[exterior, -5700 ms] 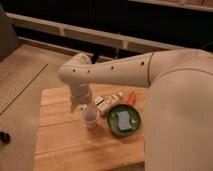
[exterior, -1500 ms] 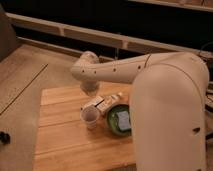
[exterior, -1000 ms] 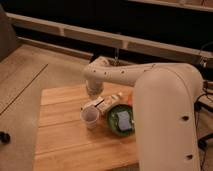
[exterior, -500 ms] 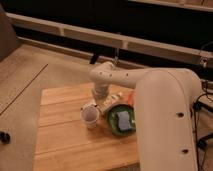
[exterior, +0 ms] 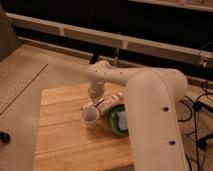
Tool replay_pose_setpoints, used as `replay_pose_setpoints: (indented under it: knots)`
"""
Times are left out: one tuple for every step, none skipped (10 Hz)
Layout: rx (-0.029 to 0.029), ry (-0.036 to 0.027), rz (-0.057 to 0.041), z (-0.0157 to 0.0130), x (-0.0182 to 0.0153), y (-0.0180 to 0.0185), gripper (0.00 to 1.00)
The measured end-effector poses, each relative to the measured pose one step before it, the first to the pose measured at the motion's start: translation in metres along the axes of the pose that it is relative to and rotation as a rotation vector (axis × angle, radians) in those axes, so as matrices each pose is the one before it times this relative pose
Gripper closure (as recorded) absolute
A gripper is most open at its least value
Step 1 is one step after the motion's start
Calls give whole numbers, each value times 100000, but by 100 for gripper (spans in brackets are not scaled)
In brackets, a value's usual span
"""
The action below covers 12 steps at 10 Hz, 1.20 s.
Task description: Push the eraser across the table
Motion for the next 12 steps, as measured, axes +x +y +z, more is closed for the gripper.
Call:
replay_pose_setpoints:
  knots:
    - [-562, 982, 567, 545, 136, -129, 100]
    - [-109, 1880, 743, 725, 504, -286, 100]
    - [-262, 1233, 601, 681, 322, -189, 100]
    - [-597, 1073, 811, 500, 191, -86, 100]
    - [-635, 740, 919, 333, 103, -136, 100]
    - [-703, 183, 1051, 300, -106, -188, 100]
    - [-338, -57, 109, 80, -151, -50, 100]
    - [-237, -87, -747, 141, -197, 16, 100]
    - [226, -478, -1729, 102, -373, -64, 100]
    - [790, -1255, -3505, 137, -896, -209, 100]
    - [536, -946, -3195, 103, -780, -108, 100]
    - [547, -1695, -4172, -55, -1342, -70, 100]
